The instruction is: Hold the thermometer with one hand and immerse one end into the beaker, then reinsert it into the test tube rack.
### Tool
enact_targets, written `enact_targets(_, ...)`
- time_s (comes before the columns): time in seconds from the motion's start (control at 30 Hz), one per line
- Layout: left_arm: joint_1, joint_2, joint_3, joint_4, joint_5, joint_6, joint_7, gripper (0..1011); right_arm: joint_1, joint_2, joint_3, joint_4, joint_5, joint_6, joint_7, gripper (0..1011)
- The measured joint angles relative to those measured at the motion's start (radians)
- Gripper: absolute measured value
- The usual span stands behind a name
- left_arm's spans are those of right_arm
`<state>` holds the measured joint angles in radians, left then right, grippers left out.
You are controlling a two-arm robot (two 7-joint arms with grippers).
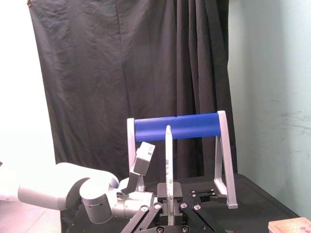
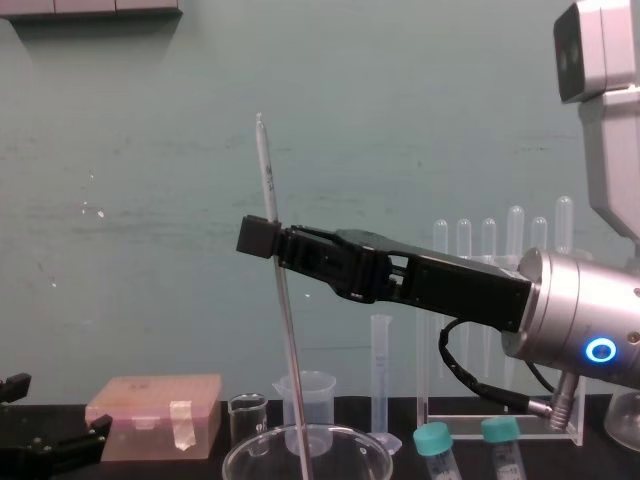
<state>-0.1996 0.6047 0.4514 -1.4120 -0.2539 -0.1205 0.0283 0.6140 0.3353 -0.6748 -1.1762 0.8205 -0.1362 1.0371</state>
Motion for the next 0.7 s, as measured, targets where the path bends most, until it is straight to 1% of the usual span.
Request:
enact_targets(0.53,0.000,0.000,0.000,0.000,0.000,0.000,0.000,1008,-0.002,0.001,0.002,-0.005,0.002,-0.001,-0.007,56)
enact_targets(0.7,0.000,0.000,0.000,0.000,0.000,0.000,0.000,1008,0.007,0.003,0.015,-0.024,0.019,0.022,-0.015,56)
